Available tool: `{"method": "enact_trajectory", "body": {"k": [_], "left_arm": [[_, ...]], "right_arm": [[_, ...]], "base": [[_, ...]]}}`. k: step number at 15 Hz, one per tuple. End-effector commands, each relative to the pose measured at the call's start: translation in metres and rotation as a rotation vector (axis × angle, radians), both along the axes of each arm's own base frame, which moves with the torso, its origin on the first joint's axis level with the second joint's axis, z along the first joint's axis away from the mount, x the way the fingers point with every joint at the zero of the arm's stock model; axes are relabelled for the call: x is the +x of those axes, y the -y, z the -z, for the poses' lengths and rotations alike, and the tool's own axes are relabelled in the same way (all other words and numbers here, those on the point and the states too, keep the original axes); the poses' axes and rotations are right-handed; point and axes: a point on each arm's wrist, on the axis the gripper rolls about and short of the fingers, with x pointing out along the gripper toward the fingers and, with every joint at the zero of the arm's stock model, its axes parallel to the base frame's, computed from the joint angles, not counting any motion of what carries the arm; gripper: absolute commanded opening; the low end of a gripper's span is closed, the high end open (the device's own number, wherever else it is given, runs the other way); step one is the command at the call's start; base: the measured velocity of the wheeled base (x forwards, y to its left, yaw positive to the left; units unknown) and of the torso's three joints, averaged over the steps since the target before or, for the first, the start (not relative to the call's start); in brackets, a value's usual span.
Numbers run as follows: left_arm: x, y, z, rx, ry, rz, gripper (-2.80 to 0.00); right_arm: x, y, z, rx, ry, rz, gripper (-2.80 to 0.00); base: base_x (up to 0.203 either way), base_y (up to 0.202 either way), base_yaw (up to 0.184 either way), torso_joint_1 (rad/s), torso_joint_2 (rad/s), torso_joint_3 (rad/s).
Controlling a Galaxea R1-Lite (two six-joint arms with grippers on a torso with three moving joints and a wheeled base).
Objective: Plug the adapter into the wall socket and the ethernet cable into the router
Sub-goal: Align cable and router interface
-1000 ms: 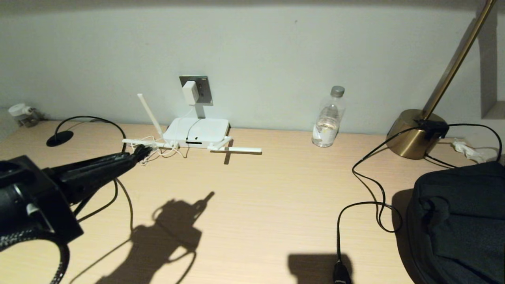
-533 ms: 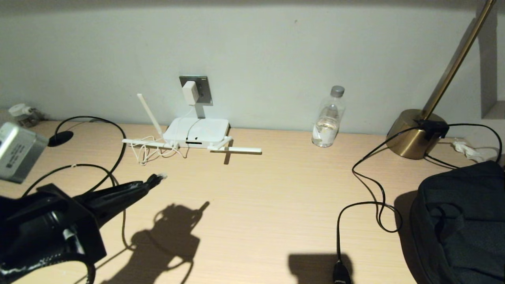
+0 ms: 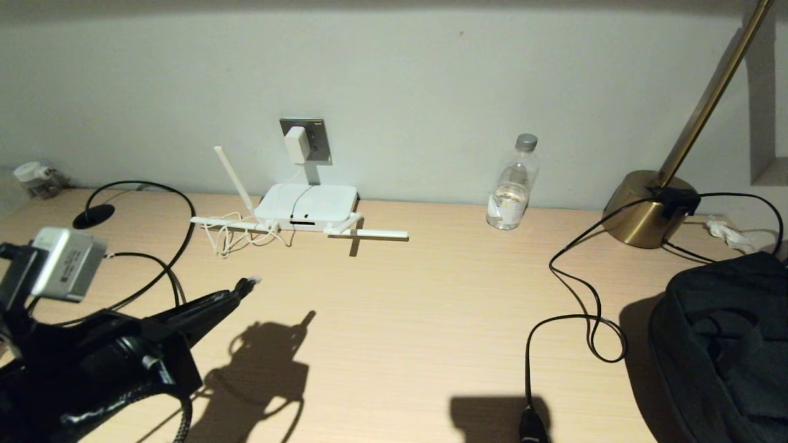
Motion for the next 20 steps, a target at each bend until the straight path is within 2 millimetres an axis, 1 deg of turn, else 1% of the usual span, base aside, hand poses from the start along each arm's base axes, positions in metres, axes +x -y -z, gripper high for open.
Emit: {"method": "enact_trajectory", "body": {"k": [1, 5, 6, 8, 10, 13, 16, 19, 20], "left_arm": [[0.016, 0.008, 0.011, 0.018, -0.033, -0.009, -2.8], [0.061, 0.029, 0.028, -0.002, 0.041, -0.073, -2.8], [0.069, 0.03, 0.032, 0.003, 0.057, -0.091, -2.8], [0.085, 0.02, 0.039, 0.013, 0.082, -0.16, -2.8], [0.093, 0.016, 0.041, 0.015, 0.093, -0.193, -2.8], [0.092, 0.014, 0.034, 0.008, 0.118, -0.209, -2.8], [0.098, 0.012, 0.034, 0.006, 0.12, -0.222, -2.8], [0.115, 0.018, 0.035, -0.016, 0.165, -0.22, -2.8], [0.119, 0.019, 0.038, -0.018, 0.172, -0.219, -2.8]], "right_arm": [[-0.003, 0.0, 0.0, -0.005, 0.035, 0.004, -2.8], [-0.003, -0.001, 0.0, 0.012, 0.039, -0.001, -2.8], [-0.003, -0.001, 0.0, 0.022, 0.04, 0.001, -2.8], [-0.003, -0.001, 0.0, 0.058, 0.043, 0.019, -2.8], [-0.003, -0.001, 0.0, 0.054, 0.046, -0.001, -2.8], [-0.005, 0.0, 0.0, 0.019, 0.066, -0.154, -2.8], [-0.013, 0.0, 0.0, -0.003, 0.16, -0.127, -2.8], [-0.024, 0.0, 0.003, -0.012, 0.309, -0.107, -2.8], [-0.025, 0.0, 0.003, -0.015, 0.321, -0.105, -2.8]], "base": [[0.0, 0.0, 0.0, 0.0, 0.0, 0.0], [0.0, 0.0, 0.0, 0.0, 0.0, 0.0], [0.0, 0.0, 0.0, 0.0, 0.0, 0.0], [0.0, 0.0, 0.0, 0.0, 0.0, 0.0], [0.0, 0.0, 0.0, 0.0, 0.0, 0.0], [0.0, 0.0, 0.0, 0.0, 0.0, 0.0], [0.0, 0.0, 0.0, 0.0, 0.0, 0.0], [0.0, 0.0, 0.0, 0.0, 0.0, 0.0], [0.0, 0.0, 0.0, 0.0, 0.0, 0.0]]}}
